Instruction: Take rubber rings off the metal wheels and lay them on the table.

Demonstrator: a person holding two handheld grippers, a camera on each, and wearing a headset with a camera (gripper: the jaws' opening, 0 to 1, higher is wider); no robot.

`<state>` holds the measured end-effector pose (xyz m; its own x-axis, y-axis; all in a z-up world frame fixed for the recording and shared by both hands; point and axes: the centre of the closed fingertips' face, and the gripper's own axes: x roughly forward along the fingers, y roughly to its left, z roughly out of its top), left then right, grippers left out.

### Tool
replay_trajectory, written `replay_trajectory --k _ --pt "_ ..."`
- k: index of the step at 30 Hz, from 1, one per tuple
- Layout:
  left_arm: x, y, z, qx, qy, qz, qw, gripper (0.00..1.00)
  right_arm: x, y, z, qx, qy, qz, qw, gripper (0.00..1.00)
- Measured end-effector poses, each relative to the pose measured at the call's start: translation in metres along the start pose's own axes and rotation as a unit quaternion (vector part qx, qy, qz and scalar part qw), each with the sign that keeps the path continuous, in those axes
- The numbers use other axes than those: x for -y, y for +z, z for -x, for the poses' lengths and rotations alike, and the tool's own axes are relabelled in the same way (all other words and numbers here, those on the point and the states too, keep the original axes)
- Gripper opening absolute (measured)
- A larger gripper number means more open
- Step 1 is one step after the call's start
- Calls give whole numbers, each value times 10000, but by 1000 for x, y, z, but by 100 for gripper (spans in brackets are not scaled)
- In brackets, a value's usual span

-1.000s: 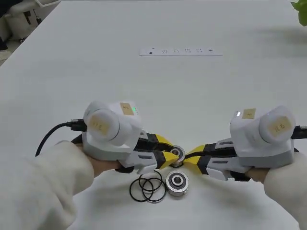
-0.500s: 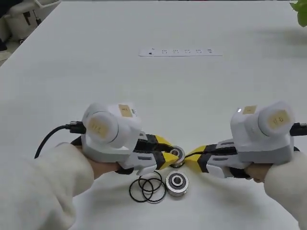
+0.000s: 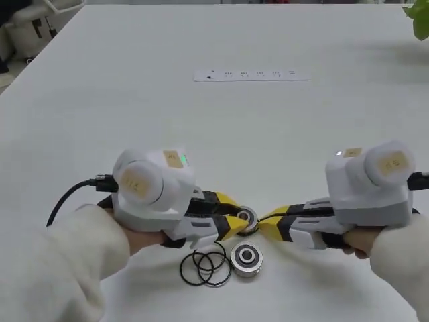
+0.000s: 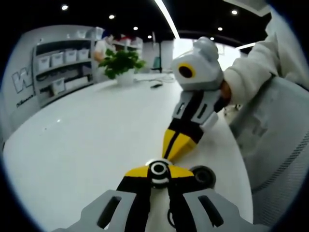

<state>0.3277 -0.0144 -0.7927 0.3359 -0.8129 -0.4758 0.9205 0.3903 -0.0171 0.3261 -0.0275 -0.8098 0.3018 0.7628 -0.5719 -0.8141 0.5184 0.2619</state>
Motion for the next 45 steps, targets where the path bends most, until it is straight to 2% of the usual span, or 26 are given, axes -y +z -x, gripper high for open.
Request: replay_trajectory --k 7,10,13,32,45 --pt "0 0 0 4 16 8 10000 14 -2 2 1 71 21 -146 9999 1" --pt "-1 0 0 3 24 21 10000 14 -2 6 3 172 62 -428 9989 1" --pt "-1 0 0 1 34 20 10000 14 -2 7 4 230 87 -514 9984 1" --pt "0 0 1 12 44 -32 10000 14 -2 12 5 301 108 -646 9974 0" --pt "-1 0 1 31 69 -40 10000 14 -4 15 4 275 94 -575 9979 0"
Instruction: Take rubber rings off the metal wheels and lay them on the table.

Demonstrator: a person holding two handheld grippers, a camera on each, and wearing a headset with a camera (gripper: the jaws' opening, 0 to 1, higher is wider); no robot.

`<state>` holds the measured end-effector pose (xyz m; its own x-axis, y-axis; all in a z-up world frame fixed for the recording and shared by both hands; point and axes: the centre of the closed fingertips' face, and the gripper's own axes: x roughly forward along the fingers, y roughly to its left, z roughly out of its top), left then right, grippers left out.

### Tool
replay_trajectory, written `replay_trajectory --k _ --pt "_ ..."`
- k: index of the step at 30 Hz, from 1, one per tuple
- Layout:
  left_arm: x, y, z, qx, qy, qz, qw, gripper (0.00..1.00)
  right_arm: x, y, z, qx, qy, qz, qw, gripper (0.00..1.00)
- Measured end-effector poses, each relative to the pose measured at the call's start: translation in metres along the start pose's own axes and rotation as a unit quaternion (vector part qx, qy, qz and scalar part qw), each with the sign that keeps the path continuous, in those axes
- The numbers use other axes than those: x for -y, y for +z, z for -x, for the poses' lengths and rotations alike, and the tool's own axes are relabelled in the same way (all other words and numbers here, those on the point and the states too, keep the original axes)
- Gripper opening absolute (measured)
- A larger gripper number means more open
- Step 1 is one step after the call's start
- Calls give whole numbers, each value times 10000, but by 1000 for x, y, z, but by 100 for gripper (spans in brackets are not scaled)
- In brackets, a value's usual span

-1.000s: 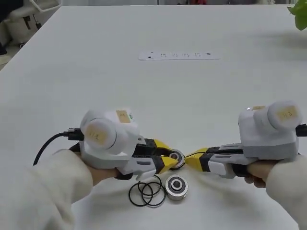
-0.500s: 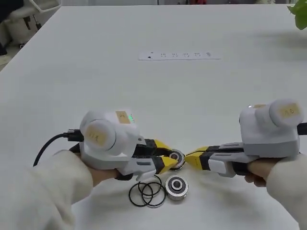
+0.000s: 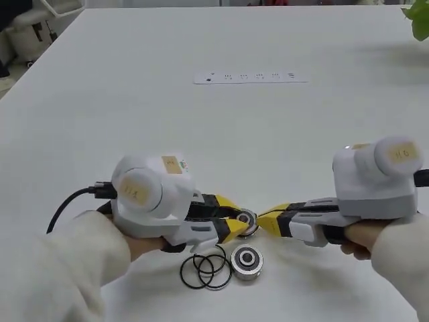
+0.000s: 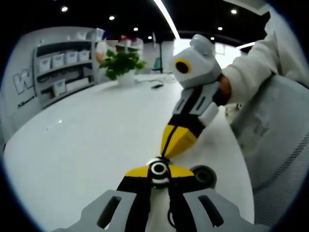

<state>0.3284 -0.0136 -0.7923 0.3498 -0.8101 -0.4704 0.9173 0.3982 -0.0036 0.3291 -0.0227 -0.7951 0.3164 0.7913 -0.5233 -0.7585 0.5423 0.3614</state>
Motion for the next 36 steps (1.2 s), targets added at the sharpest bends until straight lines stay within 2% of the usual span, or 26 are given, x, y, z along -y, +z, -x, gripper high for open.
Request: replay_trajectory --k 15,16,17,18,19,20,21,23,25,30,32,36 --pt "0 0 -1 13 17 14 10000 14 -2 2 -1 37 26 -4 10000 0" --pt "0 0 -1 18 17 22 10000 14 -14 19 0 500 380 -25 9980 0" --pt "0 0 -1 25 17 23 10000 14 -26 29 3 674 664 -429 9946 0" --pt "1 1 -2 28 17 11 10000 14 -23 33 3 603 517 -434 9959 0" --pt "1 1 -2 30 16 10 10000 14 -16 33 1 515 238 -7 9984 0" --pt "1 1 -3 33 11 8 10000 14 -14 31 0 348 45 485 9982 0" --pt "1 1 -3 32 7 -2 10000 14 -16 28 -1 301 73 566 9979 0" --pt "1 1 -3 33 9 -2 10000 14 -17 21 -2 286 133 367 9988 0" --pt "1 1 -3 31 9 -8 10000 14 -9 12 -1 162 80 305 9994 0" --pt "2 1 -3 34 2 -21 10000 14 0 7 5 61 -19 460 9989 0" --pt "2 1 -3 37 -1 -24 10000 14 1 1 6 -55 -6 564 9984 0" --pt "2 1 -3 48 -6 -24 10000 14 2 -13 3 -357 9 902 9953 8"
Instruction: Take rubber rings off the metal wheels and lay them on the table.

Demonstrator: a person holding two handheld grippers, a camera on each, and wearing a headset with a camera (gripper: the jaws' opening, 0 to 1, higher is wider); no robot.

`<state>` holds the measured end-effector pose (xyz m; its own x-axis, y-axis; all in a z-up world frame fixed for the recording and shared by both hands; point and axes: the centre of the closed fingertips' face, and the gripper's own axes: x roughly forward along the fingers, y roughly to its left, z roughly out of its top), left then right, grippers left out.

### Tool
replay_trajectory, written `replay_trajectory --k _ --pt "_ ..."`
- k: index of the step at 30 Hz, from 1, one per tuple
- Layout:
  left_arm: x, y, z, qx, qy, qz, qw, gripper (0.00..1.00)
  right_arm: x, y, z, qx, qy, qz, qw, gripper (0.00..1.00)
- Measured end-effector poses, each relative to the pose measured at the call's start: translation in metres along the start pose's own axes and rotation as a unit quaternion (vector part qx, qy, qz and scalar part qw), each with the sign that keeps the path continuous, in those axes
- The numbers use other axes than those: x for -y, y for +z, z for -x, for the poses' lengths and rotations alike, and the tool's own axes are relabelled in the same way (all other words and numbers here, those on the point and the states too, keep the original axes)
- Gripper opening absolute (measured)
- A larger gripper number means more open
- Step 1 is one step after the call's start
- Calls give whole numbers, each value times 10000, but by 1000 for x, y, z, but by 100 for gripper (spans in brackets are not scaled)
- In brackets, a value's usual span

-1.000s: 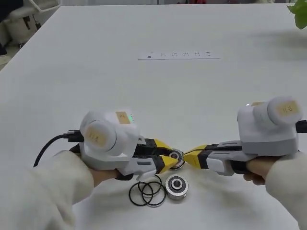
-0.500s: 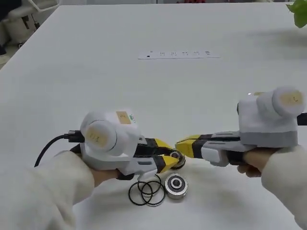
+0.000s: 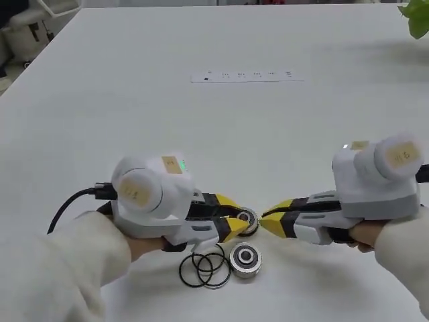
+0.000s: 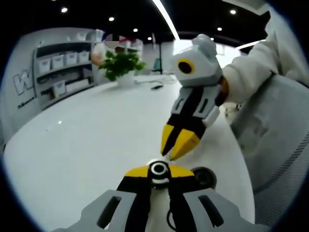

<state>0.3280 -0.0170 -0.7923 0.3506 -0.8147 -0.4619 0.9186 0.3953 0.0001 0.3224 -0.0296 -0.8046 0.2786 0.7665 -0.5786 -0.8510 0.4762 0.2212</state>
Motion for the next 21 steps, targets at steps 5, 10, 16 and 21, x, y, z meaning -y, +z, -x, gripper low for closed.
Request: replay_trajectory --k 5,10,16,21 --pt "0 0 0 4 -1 3 10000 14 -3 -4 -6 -70 79 225 9997 16" --pt "0 0 0 11 -3 11 10000 14 -2 -1 -7 41 36 310 9995 19" --pt "0 0 0 23 -3 28 10000 14 -4 0 -9 66 131 601 9981 13" --pt "1 -1 1 -8 -8 28 10000 14 -2 -2 -9 -32 28 742 9972 4"
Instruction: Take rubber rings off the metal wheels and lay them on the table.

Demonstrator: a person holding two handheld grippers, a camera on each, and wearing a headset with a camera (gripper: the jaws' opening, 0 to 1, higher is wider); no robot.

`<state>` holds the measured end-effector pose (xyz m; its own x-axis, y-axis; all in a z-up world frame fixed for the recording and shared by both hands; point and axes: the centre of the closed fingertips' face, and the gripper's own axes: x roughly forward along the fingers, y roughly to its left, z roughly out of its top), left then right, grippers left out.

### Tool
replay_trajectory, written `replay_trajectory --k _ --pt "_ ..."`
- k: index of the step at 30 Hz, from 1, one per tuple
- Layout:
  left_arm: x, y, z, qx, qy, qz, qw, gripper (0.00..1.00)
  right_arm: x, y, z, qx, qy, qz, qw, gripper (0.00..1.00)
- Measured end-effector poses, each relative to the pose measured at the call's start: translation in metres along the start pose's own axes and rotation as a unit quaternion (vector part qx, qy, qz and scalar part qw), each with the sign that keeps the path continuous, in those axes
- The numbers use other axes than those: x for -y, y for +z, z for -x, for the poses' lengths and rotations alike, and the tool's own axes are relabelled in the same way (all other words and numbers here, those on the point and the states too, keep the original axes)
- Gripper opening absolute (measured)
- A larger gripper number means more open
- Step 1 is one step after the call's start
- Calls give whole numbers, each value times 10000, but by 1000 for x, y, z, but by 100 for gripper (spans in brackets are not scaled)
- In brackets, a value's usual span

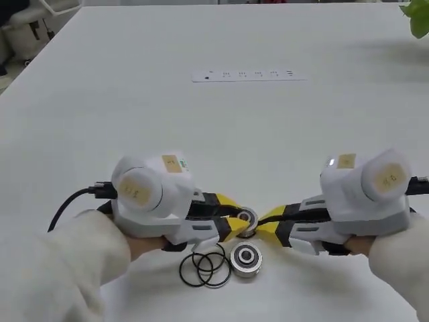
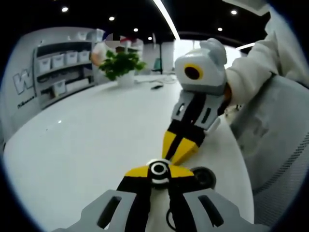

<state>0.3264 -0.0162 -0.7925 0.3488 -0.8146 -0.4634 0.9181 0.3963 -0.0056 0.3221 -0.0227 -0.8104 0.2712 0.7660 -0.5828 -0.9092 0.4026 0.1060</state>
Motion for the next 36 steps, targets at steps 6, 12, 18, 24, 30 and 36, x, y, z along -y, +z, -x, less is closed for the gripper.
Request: replay_trajectory --k 6,12,18,24,30,36 --pt "1 0 1 -12 -3 -39 10000 14 3 0 -1 -76 -71 -87 9999 1" --pt "2 -1 2 -24 -13 -139 9999 13 7 0 2 -9 -121 -702 9975 0" --pt "2 -1 2 -25 -18 -139 9999 13 9 4 6 109 -154 -942 9954 0" --pt "1 -1 2 -24 -17 -134 9999 13 6 5 8 220 -112 -1275 9915 0" --pt "1 -1 2 -26 -10 -132 9999 13 5 11 11 416 -54 -1593 9863 0" --pt "1 -1 2 -14 -9 -115 9999 13 1 14 11 407 -58 -1595 9863 0"
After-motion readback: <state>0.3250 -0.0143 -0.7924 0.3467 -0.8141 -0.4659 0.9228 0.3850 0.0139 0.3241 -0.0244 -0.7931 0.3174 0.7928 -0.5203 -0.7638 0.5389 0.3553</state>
